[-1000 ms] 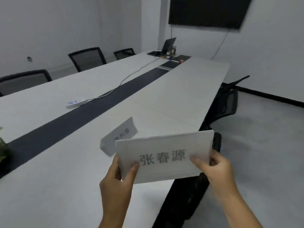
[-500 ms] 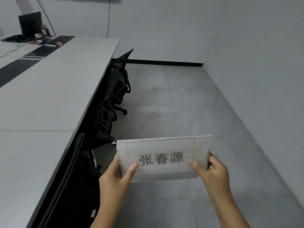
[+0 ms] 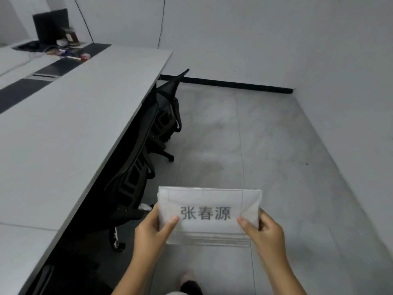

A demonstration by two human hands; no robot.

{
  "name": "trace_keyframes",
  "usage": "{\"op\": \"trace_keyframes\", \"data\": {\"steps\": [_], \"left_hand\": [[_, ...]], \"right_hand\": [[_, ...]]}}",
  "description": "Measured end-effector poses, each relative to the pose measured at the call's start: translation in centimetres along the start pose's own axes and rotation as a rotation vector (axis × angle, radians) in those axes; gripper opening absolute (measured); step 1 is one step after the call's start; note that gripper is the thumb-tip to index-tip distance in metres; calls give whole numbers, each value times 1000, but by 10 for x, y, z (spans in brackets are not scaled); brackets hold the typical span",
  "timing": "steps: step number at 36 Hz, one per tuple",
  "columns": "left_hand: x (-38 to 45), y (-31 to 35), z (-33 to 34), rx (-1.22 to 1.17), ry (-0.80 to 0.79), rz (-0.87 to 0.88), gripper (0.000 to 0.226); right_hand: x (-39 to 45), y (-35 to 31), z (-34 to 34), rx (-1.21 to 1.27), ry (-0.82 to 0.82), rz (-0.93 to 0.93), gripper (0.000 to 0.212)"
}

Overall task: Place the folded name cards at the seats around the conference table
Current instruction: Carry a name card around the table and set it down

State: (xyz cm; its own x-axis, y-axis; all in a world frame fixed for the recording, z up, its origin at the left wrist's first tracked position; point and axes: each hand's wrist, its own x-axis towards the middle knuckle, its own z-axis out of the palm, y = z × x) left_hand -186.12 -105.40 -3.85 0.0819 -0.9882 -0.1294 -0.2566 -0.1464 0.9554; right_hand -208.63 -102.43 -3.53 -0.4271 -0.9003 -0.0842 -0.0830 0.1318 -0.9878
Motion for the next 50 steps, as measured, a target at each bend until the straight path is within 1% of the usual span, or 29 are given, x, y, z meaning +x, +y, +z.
{"op": "trace_keyframes", "data": {"steps": [5,11,15,19,24,27,30,34,36,39,42,48,50], "left_hand": [[86,42,6,-23,83,30,44],[149,69,3,-44,198,4,43],[192,84,-6,-28,368,-43,44],[231,95,-16,-35,604,-93,45],[246,98,-37,-26,846,-160,41],[238,91,-50,-50,989,-222,39],[224,81,-66,-64,1122,-278,40],[204,67,-98,-56,1262,-323,35],[196,57,-118,-81,1312,-347,36],[184,33,-155,-111,1366,-369,37],[172,5,-197,-104,1395,-384,39],[149,-42,-269,-153,1459,-426,47],[141,-54,-287,-139,1459,-445,47]], "right_hand": [[94,-36,32,16,-50,-61,28],[186,-60,75,-7,-161,-100,24],[254,-73,121,8,-299,-102,21],[316,-94,181,24,-497,-126,19],[351,-111,257,-6,-760,-156,15],[346,-113,302,14,-949,-142,23],[327,-112,342,6,-1117,-120,26],[288,-114,394,-14,-1294,-115,28],[266,-114,420,-24,-1361,-120,29],[233,-109,463,-76,-1425,-156,29],[195,-101,510,-115,-1448,-163,31],[121,-81,582,-130,-1485,-131,34],[103,-75,599,-149,-1501,-124,34]]}}
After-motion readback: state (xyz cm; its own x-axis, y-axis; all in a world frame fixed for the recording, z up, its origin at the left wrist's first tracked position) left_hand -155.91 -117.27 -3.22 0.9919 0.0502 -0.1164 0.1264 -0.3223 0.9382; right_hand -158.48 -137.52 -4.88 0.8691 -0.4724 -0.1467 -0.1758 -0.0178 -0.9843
